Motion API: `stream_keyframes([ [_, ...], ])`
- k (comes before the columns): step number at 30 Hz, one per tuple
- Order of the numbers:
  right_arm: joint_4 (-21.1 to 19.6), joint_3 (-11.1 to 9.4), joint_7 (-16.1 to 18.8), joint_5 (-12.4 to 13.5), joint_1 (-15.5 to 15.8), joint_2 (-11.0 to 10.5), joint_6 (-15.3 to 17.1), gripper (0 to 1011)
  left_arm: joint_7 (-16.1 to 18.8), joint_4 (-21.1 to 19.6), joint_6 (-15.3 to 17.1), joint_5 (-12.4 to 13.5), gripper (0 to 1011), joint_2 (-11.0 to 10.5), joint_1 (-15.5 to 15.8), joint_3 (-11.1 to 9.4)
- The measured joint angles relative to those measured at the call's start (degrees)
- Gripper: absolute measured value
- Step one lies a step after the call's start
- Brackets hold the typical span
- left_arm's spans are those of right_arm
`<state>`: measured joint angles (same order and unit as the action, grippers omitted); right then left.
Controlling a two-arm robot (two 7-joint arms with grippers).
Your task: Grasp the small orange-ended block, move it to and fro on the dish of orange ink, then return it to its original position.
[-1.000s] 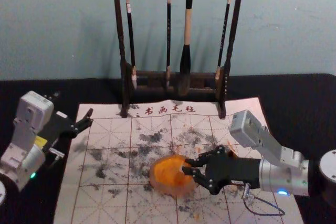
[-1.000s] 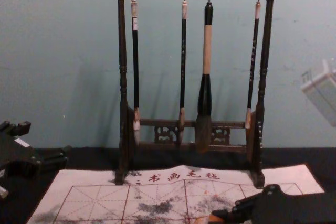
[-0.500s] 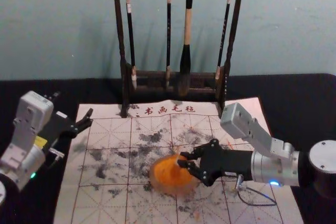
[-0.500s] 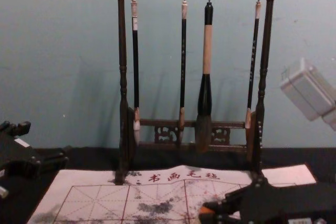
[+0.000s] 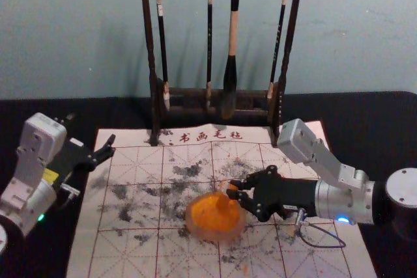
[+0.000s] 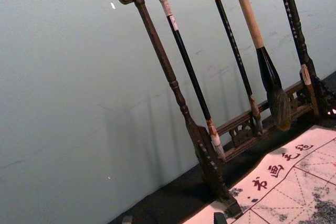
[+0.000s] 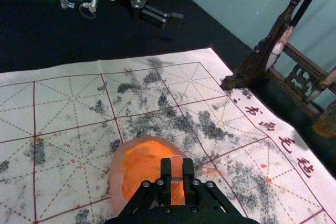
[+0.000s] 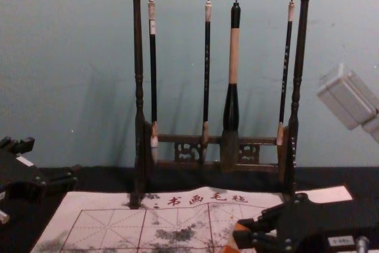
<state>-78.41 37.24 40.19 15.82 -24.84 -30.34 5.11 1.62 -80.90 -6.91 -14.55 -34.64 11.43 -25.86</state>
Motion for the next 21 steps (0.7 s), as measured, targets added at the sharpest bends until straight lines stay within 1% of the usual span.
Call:
stream_keyframes([
  [12,-2.35,-1.2,0.03,1.05,2.05,-2.23,0.08,101,0.0,0.0,0.0,0.0,1001,0.0,0.0,0.0],
  [21,-4.31,-1.49,0.06,1.53,3.41,-3.4,0.12,100,0.0,0.0,0.0,0.0,1001,0.0,0.0,0.0],
])
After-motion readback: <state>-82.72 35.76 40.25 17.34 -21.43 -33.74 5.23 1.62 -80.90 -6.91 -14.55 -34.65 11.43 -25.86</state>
